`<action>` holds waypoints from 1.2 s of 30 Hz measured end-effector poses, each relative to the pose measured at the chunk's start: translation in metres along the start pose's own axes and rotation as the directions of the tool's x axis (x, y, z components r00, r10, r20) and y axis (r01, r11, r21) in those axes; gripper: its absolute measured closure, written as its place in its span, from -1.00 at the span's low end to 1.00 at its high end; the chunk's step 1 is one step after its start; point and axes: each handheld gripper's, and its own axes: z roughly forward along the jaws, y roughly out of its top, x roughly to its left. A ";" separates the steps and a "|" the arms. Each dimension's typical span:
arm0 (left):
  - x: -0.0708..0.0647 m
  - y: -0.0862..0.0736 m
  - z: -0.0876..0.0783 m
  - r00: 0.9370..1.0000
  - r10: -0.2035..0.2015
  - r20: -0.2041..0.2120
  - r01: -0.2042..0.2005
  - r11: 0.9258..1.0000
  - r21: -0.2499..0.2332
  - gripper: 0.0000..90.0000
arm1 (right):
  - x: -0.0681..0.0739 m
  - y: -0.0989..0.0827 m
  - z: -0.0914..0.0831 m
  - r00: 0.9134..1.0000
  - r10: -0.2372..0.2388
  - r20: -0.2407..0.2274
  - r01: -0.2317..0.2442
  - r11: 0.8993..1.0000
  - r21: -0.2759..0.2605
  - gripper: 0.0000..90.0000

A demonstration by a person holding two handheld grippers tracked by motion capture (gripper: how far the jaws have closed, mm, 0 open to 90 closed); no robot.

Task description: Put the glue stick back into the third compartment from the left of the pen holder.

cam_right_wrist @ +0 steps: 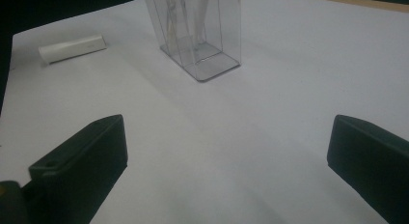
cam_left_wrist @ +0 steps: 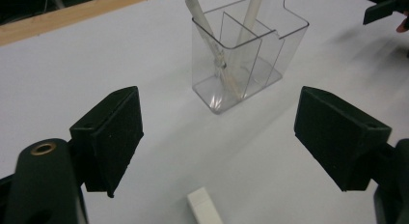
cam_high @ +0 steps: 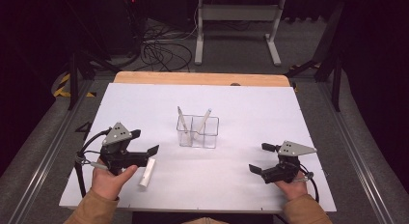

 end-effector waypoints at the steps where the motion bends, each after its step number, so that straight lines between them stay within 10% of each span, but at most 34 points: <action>1: 0.000 -0.001 0.000 1.000 0.001 -0.002 -0.001 1.000 0.007 -0.60 | 0.000 0.000 0.000 1.000 0.000 -0.001 0.000 1.000 0.000 -0.98; 36: -0.017 -0.040 0.007 1.000 0.012 -0.003 -0.011 0.984 0.179 -0.55 | 0.001 0.000 0.000 1.000 -0.003 -0.007 0.003 1.000 0.001 -0.98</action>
